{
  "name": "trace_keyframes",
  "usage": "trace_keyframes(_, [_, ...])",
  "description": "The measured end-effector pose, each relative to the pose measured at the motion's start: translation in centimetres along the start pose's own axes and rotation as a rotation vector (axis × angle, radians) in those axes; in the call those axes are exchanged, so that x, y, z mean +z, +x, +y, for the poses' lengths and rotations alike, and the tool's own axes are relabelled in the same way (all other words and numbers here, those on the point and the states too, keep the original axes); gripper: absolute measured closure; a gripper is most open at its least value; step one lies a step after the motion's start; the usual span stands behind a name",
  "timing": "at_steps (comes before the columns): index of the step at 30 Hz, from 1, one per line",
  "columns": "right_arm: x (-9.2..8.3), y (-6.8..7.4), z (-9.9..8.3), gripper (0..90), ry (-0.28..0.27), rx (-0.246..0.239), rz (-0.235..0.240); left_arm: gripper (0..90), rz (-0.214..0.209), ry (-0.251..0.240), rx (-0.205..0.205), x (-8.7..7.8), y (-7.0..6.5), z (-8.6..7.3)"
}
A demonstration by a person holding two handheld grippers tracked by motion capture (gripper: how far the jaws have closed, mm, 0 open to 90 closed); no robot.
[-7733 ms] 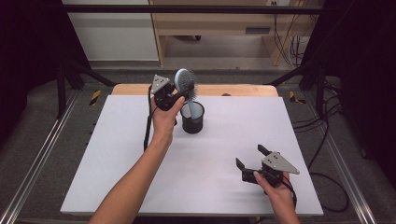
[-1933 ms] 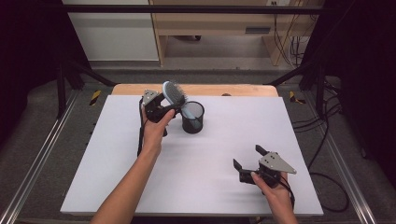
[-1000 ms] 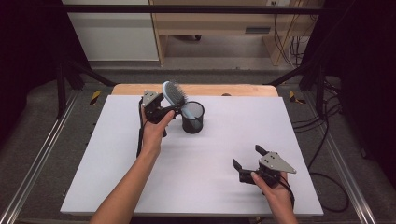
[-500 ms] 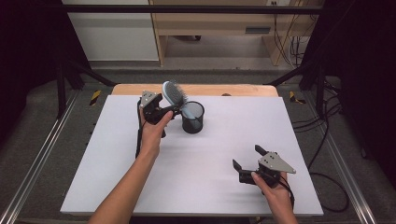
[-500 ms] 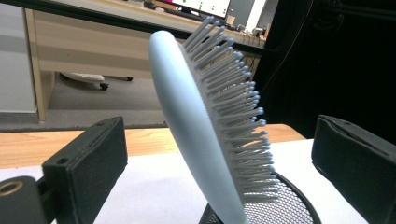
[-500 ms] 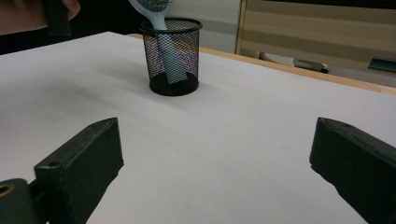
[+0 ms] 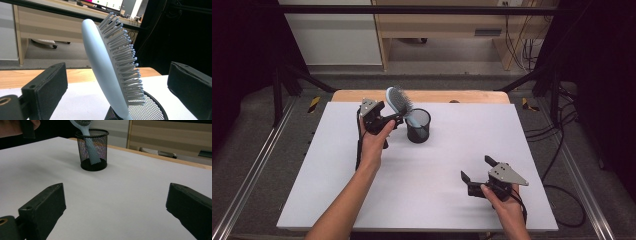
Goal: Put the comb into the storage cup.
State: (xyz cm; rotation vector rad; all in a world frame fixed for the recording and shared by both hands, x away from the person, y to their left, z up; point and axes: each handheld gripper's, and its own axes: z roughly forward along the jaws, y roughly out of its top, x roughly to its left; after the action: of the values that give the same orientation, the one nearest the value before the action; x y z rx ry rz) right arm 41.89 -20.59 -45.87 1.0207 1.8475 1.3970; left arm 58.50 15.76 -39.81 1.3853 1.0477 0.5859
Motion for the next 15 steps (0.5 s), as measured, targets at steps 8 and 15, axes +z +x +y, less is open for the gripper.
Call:
trace_keyframes(8, [0.0,0.0,0.0,2.8,0.0,0.002,0.004,2.8,-0.001,-0.002,0.014,-0.6,0.1,0.0])
trace_keyframes(15, [0.0,0.1,0.0,2.9,0.001,0.001,0.008,2.8,-0.009,-0.007,0.023,-1.3,-0.1,0.0])
